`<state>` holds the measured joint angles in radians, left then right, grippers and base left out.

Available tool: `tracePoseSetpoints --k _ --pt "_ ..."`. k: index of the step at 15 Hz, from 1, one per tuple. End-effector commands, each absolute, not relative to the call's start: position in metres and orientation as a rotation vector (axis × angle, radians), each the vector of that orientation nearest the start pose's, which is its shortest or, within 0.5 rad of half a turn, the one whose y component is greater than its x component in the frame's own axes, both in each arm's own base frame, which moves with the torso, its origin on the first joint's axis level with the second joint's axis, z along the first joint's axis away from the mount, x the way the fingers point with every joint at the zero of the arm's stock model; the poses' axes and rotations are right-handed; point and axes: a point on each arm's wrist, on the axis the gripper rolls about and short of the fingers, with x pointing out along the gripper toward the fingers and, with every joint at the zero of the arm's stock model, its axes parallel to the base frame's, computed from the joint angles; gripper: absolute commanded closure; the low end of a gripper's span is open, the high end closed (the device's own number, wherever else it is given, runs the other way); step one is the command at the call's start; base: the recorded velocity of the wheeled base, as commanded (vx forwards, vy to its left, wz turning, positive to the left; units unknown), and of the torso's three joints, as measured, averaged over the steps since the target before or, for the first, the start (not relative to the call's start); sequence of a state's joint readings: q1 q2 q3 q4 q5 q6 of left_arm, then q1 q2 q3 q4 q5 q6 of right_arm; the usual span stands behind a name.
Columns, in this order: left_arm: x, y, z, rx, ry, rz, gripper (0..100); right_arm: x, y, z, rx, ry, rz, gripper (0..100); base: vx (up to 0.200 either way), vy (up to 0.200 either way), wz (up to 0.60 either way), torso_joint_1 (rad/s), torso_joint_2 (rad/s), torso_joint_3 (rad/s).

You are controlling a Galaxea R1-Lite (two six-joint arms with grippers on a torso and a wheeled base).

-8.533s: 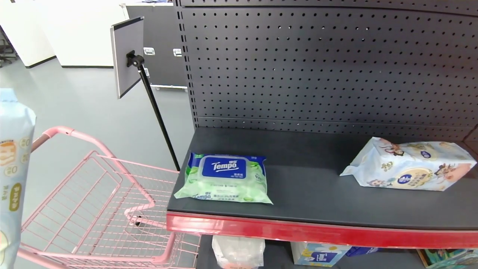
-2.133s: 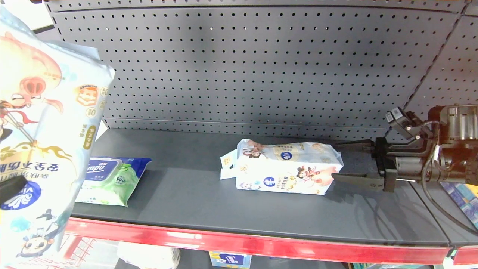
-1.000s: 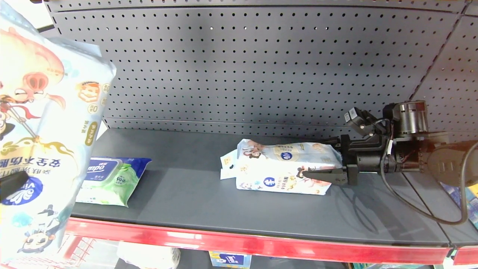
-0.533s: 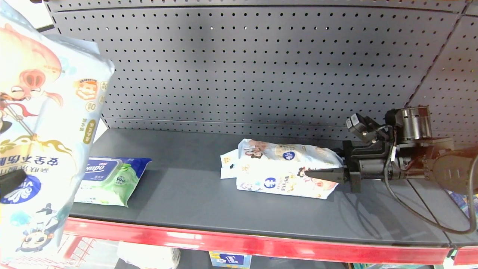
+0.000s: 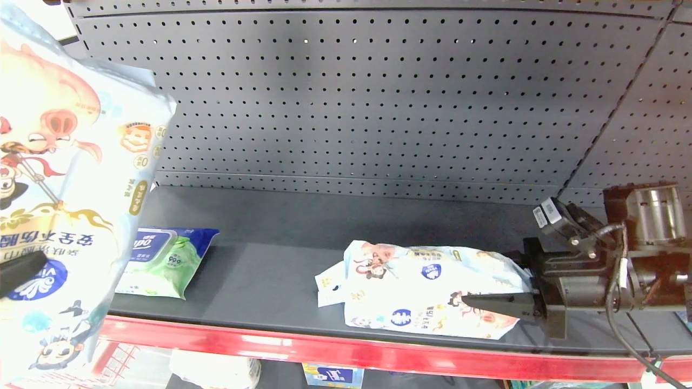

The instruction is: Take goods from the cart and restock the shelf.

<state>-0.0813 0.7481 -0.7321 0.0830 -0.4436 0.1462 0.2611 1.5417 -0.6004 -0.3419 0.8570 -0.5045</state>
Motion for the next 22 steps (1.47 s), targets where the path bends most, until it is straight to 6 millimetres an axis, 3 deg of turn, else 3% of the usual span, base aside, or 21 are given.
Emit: tracePoseSetpoints --k 1,10,20,21,22 --pt "0.055 -0.014 0.266 0.124 0.062 -0.53 100 0.207 0.075 0.148 -0.258 0.314 1.21 100 0.0 0.0 0.0 0.0 0.0 0.0" --pt "0.055 -0.014 0.268 0.125 0.055 -0.53 100 0.2 0.074 0.136 -0.264 0.347 1.229 100 0.0 0.0 0.0 0.0 0.0 0.0" --pt "0.053 -0.014 0.269 0.128 0.047 -0.53 100 0.206 0.075 0.138 -0.271 0.338 1.221 100 0.0 0.0 0.0 0.0 0.0 0.0" --pt "0.053 -0.014 0.269 0.128 0.047 -0.53 100 0.207 0.075 0.138 -0.27 0.339 1.22 0 0.0 0.0 0.0 0.0 0.0 0.0" --pt "0.053 -0.014 0.269 0.128 0.047 -0.53 100 0.206 0.075 0.138 -0.27 0.338 1.219 0 0.0 0.0 0.0 0.0 0.0 0.0"
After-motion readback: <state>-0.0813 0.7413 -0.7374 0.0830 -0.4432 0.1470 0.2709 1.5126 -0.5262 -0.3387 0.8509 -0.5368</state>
